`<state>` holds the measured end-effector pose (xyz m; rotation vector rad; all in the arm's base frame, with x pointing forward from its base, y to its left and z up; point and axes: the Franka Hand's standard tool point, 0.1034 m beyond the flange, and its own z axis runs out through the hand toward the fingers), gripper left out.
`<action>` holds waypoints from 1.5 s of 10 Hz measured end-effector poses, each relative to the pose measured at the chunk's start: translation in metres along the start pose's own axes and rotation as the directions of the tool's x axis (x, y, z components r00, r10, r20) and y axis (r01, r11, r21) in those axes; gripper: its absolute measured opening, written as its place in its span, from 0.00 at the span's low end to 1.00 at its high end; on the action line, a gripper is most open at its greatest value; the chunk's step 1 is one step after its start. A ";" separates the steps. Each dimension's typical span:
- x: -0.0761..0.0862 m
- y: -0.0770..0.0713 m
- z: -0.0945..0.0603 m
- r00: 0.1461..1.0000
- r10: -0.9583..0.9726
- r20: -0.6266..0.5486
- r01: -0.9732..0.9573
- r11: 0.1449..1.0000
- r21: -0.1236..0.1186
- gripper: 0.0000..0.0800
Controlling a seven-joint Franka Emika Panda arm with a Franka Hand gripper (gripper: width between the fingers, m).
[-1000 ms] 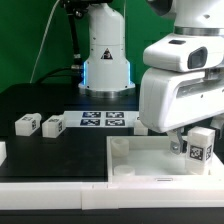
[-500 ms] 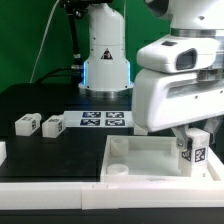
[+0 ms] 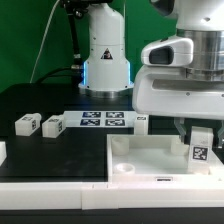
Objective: Assemble one leg
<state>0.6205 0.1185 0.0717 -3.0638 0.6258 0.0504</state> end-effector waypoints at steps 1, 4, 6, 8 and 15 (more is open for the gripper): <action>0.002 0.004 0.000 0.999 0.037 0.001 -0.037 0.999 -0.009 0.36; 0.005 0.016 -0.002 0.971 0.237 -0.016 -0.237 0.970 -0.047 0.38; 0.008 0.023 -0.002 0.954 0.300 -0.026 -0.301 0.952 -0.060 0.38; 0.008 0.022 -0.001 0.954 0.298 -0.024 -0.299 0.953 -0.058 0.68; 0.008 0.022 -0.001 0.954 0.298 -0.024 -0.299 0.953 -0.058 0.81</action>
Offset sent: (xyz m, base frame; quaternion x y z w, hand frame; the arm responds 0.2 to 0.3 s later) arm 0.0003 0.0041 0.0021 -0.0187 0.0013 0.1957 0.9805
